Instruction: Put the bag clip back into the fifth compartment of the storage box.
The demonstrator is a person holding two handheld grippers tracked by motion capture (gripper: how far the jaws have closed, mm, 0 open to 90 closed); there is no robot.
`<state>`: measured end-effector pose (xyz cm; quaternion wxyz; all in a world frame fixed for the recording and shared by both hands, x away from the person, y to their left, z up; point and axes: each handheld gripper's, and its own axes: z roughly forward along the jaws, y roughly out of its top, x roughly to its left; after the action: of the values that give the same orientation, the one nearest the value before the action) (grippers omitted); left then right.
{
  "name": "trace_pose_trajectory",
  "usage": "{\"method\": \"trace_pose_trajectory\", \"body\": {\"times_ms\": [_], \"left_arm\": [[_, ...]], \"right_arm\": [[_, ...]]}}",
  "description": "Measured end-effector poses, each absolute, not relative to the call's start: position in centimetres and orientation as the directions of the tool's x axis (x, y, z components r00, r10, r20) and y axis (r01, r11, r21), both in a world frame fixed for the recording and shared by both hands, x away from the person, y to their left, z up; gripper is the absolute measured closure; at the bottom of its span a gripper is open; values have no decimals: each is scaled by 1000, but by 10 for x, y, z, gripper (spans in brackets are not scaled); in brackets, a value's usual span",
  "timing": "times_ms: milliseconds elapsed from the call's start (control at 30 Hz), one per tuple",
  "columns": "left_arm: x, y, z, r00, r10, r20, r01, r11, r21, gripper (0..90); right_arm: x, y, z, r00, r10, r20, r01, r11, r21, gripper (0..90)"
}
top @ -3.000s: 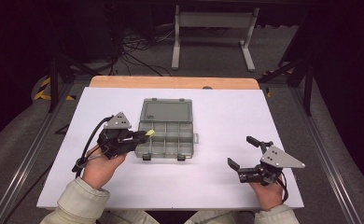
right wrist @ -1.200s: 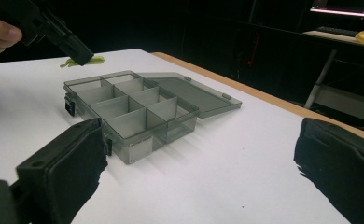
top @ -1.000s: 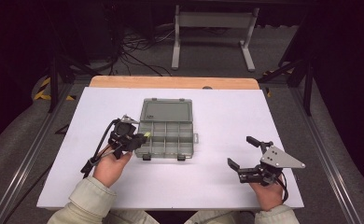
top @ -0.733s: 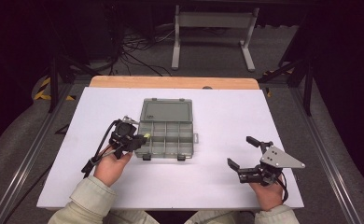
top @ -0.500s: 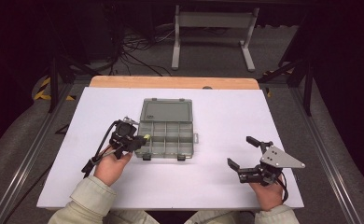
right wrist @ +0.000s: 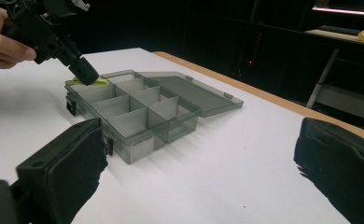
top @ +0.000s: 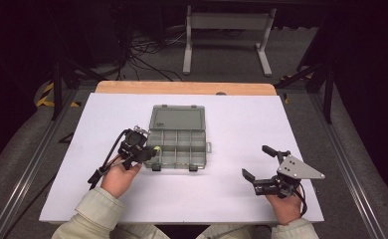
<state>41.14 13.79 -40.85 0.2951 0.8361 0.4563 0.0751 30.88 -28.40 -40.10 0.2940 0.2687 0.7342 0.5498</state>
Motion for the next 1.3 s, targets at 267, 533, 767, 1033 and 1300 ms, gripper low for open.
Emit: {"method": "trace_pose_trajectory", "body": {"times_ms": [267, 533, 767, 1033, 1300], "left_arm": [[411, 142, -404, 612, 769, -188, 696, -410, 589, 398], [395, 153, -381, 693, 701, -166, 582, -408, 704, 210], [374, 171, -365, 741, 657, -142, 491, -385, 781, 92], [354, 192, -358, 757, 646, -102, 405, -340, 849, 21], [335, 218, -360, 758, 644, -103, 349, -267, 898, 7]], "right_arm": [[309, -284, -401, -685, 716, -135, 72, 251, 965, 23], [309, -284, -401, -685, 716, -136, 71, 252, 965, 23], [310, -283, -400, -688, 714, -132, 70, 247, 967, 23], [309, -283, -399, -691, 709, -139, 63, 250, 966, 23], [309, -282, -399, -694, 707, -135, 66, 249, 966, 23]]}}
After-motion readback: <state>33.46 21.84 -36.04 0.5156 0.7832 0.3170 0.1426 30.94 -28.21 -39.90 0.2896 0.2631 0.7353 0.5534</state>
